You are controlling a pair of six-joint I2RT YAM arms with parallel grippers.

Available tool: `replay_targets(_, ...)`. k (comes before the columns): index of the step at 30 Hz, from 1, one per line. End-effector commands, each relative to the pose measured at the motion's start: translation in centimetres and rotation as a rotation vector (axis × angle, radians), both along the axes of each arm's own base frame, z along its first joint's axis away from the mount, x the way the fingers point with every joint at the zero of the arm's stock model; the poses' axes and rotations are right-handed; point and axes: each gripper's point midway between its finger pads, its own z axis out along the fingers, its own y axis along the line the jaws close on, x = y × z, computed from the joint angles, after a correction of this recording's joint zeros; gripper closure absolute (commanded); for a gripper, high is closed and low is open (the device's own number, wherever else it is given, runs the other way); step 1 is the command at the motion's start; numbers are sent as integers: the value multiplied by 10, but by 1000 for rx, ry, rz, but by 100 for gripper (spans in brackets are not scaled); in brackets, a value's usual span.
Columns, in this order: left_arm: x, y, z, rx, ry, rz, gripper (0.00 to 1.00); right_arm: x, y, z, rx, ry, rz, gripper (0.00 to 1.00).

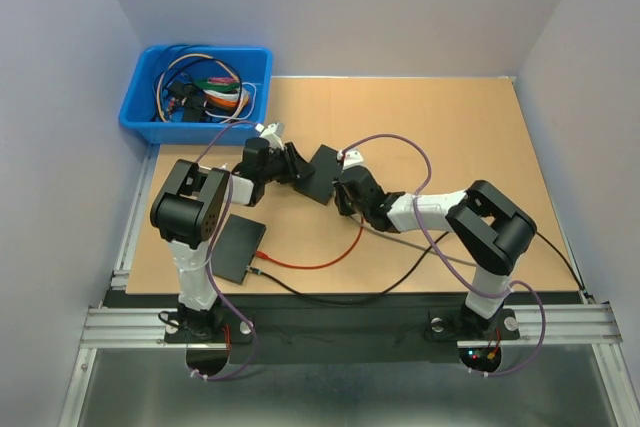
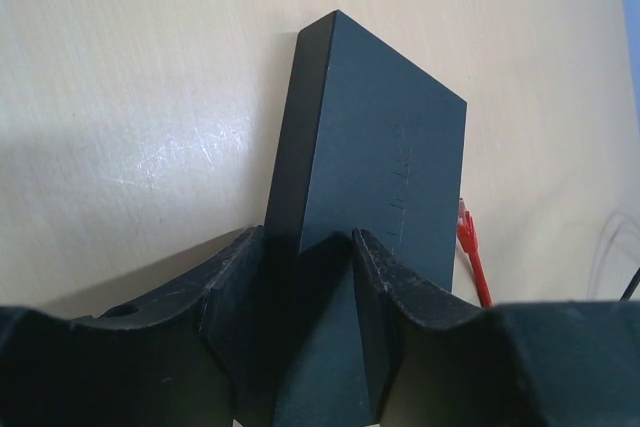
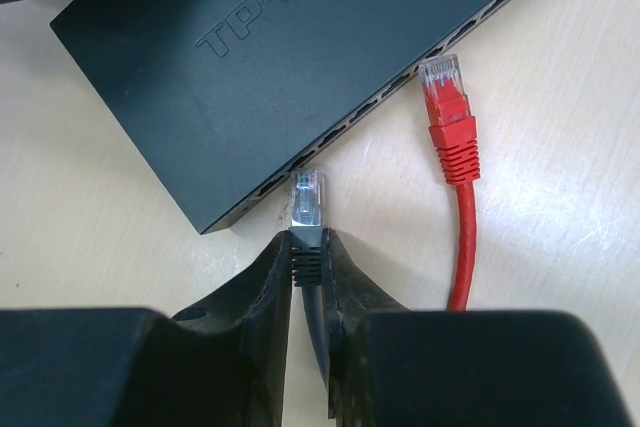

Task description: Insert the plug into the switch port

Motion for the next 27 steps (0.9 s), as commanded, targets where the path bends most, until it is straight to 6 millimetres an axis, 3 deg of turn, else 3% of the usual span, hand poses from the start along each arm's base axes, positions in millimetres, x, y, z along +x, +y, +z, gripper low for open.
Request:
replay_targets(1,-5,-1,-11,45,22,-33,49,20,13,34,65,-84,-47,100)
replay_targets(10,0,0,-11,65,18,-29,49,24,3,32,32,-89,-102,100)
replay_targets(18,1,0,-10,68,13,-33,49,21,22,31,79,-54,-39,100)
replay_targets(27,3,-1,-10,86,4,-55,49,-1,38,21,145,-5,59,100)
